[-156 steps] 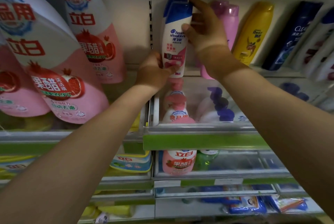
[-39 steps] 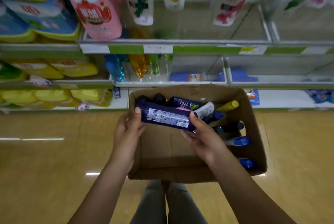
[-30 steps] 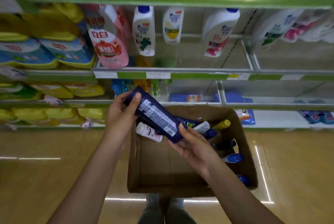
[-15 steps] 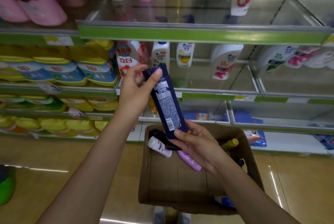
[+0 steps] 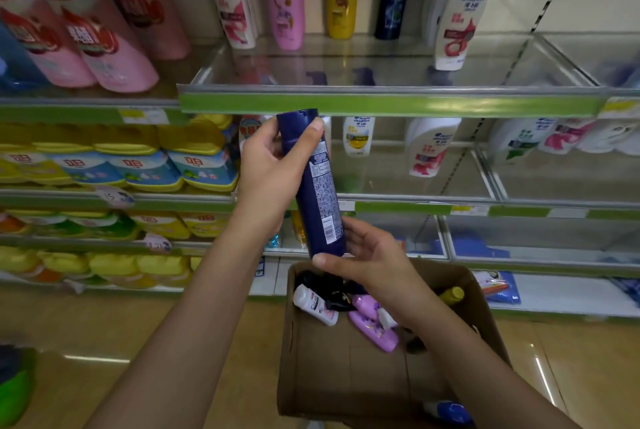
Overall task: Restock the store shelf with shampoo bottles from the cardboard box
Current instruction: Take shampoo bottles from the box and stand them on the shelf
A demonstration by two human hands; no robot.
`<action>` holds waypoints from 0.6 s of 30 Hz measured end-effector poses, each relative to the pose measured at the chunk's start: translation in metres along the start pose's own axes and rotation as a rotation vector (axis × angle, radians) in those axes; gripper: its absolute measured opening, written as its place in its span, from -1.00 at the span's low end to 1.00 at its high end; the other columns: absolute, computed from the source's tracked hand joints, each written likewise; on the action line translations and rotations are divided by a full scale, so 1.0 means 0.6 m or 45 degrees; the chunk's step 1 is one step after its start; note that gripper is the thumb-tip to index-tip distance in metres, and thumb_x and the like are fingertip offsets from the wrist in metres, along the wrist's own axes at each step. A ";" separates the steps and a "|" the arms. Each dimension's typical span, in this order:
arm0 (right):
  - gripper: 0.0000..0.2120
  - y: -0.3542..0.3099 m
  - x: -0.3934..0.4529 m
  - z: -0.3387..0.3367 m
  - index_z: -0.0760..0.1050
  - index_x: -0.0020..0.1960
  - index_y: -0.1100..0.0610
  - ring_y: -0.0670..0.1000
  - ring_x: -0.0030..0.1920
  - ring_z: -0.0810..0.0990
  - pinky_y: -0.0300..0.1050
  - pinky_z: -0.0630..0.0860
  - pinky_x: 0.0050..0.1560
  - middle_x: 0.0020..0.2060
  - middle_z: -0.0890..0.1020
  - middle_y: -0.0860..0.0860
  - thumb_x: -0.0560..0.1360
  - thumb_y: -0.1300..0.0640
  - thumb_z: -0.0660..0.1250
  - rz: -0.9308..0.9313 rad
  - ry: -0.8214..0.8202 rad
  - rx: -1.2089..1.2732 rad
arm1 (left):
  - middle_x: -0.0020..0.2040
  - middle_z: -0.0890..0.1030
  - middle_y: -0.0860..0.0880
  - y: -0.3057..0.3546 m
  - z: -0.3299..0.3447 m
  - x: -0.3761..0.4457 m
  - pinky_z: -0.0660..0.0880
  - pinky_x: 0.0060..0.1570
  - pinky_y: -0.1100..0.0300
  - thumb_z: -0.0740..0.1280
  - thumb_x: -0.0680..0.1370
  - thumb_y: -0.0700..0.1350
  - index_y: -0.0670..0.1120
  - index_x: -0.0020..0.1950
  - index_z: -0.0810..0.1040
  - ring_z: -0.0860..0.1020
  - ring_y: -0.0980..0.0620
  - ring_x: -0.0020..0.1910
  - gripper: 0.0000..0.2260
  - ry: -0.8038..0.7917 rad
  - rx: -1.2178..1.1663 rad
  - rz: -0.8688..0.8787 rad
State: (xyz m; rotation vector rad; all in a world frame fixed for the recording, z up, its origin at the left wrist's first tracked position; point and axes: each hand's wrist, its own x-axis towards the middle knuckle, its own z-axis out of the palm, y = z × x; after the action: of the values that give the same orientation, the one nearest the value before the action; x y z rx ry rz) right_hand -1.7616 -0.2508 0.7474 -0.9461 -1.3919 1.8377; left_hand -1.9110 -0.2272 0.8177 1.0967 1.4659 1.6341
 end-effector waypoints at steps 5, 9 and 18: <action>-0.49 -0.013 -0.003 0.025 0.47 0.20 -0.07 -0.18 0.04 0.63 -0.28 0.57 0.02 0.02 0.67 -0.13 0.34 0.22 0.56 -0.111 0.092 -0.263 | -0.18 0.64 0.01 0.016 0.020 -0.004 0.58 -0.13 0.11 0.43 0.48 0.02 -0.03 -0.06 0.56 0.61 0.11 -0.20 -0.84 0.115 0.238 0.215; -0.63 -0.025 -0.008 0.018 0.55 0.16 0.08 0.00 0.02 0.66 -0.14 0.59 0.07 -0.02 0.70 0.00 0.40 0.29 0.49 -0.089 -0.012 -0.083 | -0.01 0.67 0.02 0.034 0.007 -0.001 0.60 0.01 0.04 0.40 0.48 0.05 -0.04 0.15 0.52 0.64 0.05 -0.03 -0.70 -0.147 0.011 -0.129; -0.68 -0.038 -0.012 0.017 0.54 0.15 0.06 0.01 0.07 0.66 -0.10 0.58 0.14 0.05 0.69 0.04 0.45 0.31 0.43 -0.045 -0.136 -0.123 | -0.11 0.70 0.00 0.049 -0.008 0.000 0.62 -0.04 0.06 0.47 0.40 -0.07 -0.06 0.05 0.56 0.68 0.02 -0.13 -0.74 -0.249 -0.168 -0.195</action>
State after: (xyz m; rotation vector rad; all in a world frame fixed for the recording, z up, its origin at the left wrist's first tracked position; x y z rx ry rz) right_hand -1.7650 -0.2567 0.7724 -0.8764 -1.5642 1.8319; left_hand -1.9135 -0.2335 0.8467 1.0140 1.2647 1.4522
